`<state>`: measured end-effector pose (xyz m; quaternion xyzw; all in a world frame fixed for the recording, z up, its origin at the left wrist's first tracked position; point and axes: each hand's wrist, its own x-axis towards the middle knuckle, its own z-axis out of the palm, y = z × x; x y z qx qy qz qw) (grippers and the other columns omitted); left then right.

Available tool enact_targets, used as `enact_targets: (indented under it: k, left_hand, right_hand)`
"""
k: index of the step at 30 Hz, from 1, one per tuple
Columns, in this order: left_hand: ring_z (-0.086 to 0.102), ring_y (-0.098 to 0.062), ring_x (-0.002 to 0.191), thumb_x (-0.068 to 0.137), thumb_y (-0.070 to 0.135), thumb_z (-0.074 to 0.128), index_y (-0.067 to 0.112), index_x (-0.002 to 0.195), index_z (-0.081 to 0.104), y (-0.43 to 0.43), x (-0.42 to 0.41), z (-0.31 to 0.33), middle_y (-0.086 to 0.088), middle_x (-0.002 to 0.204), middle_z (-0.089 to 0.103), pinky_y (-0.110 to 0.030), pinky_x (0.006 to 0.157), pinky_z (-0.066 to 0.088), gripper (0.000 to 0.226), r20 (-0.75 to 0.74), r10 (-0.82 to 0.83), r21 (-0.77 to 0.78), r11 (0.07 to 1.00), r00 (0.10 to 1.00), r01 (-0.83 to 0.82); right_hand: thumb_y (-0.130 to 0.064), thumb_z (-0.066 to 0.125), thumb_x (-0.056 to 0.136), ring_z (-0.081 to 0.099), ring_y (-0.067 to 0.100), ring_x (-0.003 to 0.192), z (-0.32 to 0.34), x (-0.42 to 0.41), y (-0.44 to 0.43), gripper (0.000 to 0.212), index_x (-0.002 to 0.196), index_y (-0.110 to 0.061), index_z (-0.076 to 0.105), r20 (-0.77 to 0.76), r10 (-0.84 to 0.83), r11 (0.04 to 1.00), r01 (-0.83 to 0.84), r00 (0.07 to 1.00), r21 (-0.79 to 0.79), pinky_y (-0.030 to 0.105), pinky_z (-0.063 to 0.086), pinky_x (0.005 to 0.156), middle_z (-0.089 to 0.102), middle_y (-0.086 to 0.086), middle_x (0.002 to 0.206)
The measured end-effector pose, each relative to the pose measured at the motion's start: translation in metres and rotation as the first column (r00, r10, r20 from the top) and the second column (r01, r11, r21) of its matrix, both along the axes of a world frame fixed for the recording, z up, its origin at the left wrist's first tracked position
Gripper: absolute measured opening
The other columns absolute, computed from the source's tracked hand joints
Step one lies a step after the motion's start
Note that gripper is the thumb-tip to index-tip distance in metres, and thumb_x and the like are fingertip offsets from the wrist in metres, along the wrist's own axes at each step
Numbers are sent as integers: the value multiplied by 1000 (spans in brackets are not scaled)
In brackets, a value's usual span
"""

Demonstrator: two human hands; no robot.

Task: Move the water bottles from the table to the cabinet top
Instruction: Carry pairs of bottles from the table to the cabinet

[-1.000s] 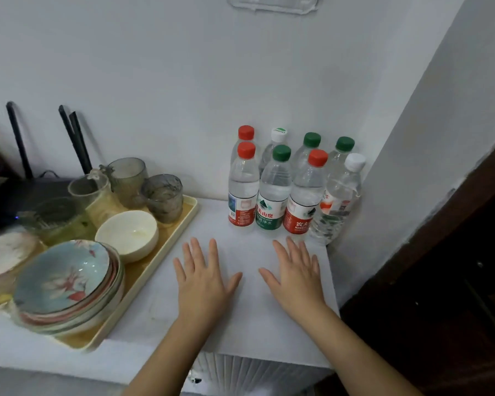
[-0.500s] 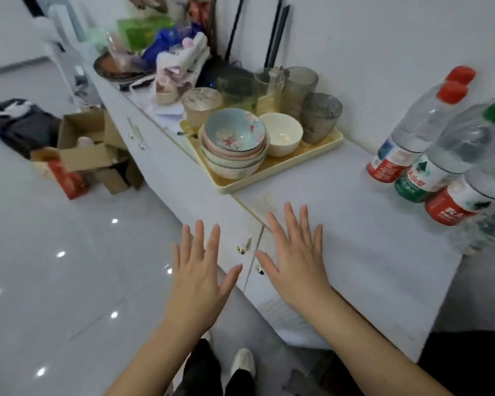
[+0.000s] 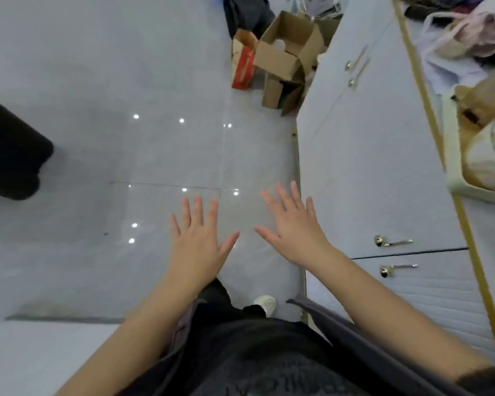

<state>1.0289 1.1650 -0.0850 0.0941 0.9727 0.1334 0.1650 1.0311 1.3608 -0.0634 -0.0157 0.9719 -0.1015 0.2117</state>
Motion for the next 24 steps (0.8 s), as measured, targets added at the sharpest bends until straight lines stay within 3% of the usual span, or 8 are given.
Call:
enact_targets:
  k: [4,8,12,24]
  left_hand:
    - [-5,-33,149,73,72,-1,19,154,14,-53,-16,-4,-11,162,4,-56,116,4,98,7,131,-23,991,991,-131]
    - [-10,-31,148,92,66,24,20,154,8,-102,-31,-2,-10,162,-2,-55,117,-1,79,32,243,-60,969,969,-241]
    - [-9,-32,148,94,63,27,20,154,8,-145,-36,-4,-10,162,-1,-56,117,-1,76,28,359,-90,930,933,-356]
    - [-14,-32,148,96,62,23,20,155,1,-238,-91,-24,-11,162,-8,-57,116,-3,76,128,683,-115,731,720,-673]
  right_hand:
    - [-60,32,96,-18,27,149,-5,-39,-54,73,156,-31,0,35,141,990,-141,989,8,52,-5,118,-10,4,164]
    - [-61,32,96,-19,27,148,-4,-73,-102,74,155,-32,0,44,221,975,-221,974,10,54,-4,120,-11,3,164]
    - [-61,33,96,-19,27,148,-9,-109,-150,75,155,-32,-1,53,338,941,-339,939,8,55,-2,119,-11,3,164]
    - [-61,34,95,-17,28,149,-39,-228,-292,74,155,-33,1,87,693,719,-694,716,-21,55,-2,119,-9,2,164]
